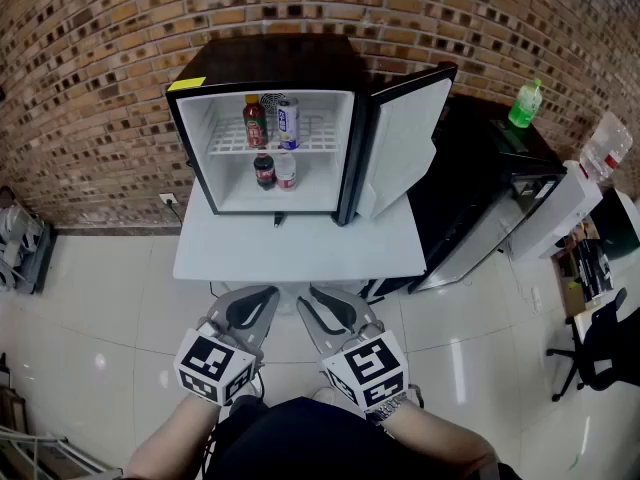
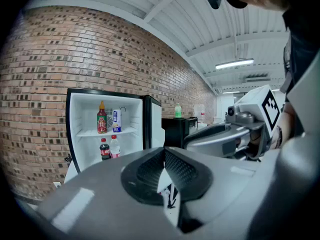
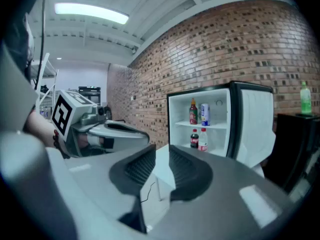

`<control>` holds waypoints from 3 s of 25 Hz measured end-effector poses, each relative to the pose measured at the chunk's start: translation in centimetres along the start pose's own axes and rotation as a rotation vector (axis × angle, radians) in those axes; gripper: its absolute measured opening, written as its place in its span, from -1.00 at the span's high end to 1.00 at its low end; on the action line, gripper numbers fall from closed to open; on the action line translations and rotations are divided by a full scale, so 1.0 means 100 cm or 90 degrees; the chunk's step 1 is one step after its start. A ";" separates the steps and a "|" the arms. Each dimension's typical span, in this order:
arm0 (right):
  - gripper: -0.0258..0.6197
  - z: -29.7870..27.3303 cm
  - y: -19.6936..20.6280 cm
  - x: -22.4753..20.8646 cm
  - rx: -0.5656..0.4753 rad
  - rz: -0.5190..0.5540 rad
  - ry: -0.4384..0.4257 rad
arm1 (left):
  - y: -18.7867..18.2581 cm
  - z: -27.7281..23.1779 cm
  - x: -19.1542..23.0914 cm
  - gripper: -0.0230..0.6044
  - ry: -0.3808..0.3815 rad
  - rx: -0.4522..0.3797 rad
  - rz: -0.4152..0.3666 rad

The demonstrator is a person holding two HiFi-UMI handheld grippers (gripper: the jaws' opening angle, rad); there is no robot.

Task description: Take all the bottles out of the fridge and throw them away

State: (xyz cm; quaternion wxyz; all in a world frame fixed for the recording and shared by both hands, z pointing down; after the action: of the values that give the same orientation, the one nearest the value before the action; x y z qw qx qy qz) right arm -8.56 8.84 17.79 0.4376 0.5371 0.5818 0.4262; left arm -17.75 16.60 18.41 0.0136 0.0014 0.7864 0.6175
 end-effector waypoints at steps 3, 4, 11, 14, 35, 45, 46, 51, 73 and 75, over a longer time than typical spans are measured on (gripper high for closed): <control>0.62 -0.003 0.002 -0.005 0.002 -0.003 0.005 | 0.001 -0.003 0.002 0.92 0.002 0.004 -0.002; 0.62 -0.005 0.002 -0.008 0.002 -0.002 0.007 | 0.001 -0.004 0.003 0.92 0.002 0.004 -0.003; 0.47 -0.032 -0.015 -0.031 0.002 0.009 0.047 | -0.004 -0.020 0.031 0.92 0.011 -0.005 -0.005; 0.37 -0.052 -0.030 -0.045 0.001 0.014 0.077 | -0.008 -0.028 0.050 0.92 0.021 -0.011 -0.006; 0.07 -0.261 -0.092 -0.194 0.071 0.001 0.292 | -0.027 -0.090 0.220 0.92 0.092 -0.014 -0.024; 0.02 -0.320 -0.089 -0.239 0.111 -0.003 0.318 | -0.006 -0.096 0.254 0.92 0.095 0.012 -0.004; 0.02 -0.323 -0.090 -0.241 0.111 -0.003 0.318 | -0.005 -0.097 0.256 0.92 0.095 0.014 -0.003; 0.02 -0.335 -0.092 -0.250 0.109 0.002 0.323 | -0.002 -0.101 0.266 0.92 0.088 0.018 0.002; 0.17 -0.273 -0.087 -0.212 0.044 -0.015 0.275 | -0.010 -0.092 0.215 0.92 0.089 0.013 -0.010; 0.17 -0.262 -0.084 -0.209 0.041 -0.014 0.268 | -0.010 -0.091 0.203 0.92 0.092 0.013 -0.014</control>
State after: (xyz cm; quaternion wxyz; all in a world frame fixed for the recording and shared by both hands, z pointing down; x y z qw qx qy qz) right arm -35.22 -13.16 17.36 0.2934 0.4432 0.6798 0.5052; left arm -38.24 7.94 19.17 -0.0368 -0.0516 0.7915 0.6079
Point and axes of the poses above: the fingertips, and each gripper's own axes: z backward along the fingers, x to its left, y out of its underside, the point moved 6 cm from there along z, backward along the fingers, and after that the axes turned 1 degree about -z, right-handed, at the moved point
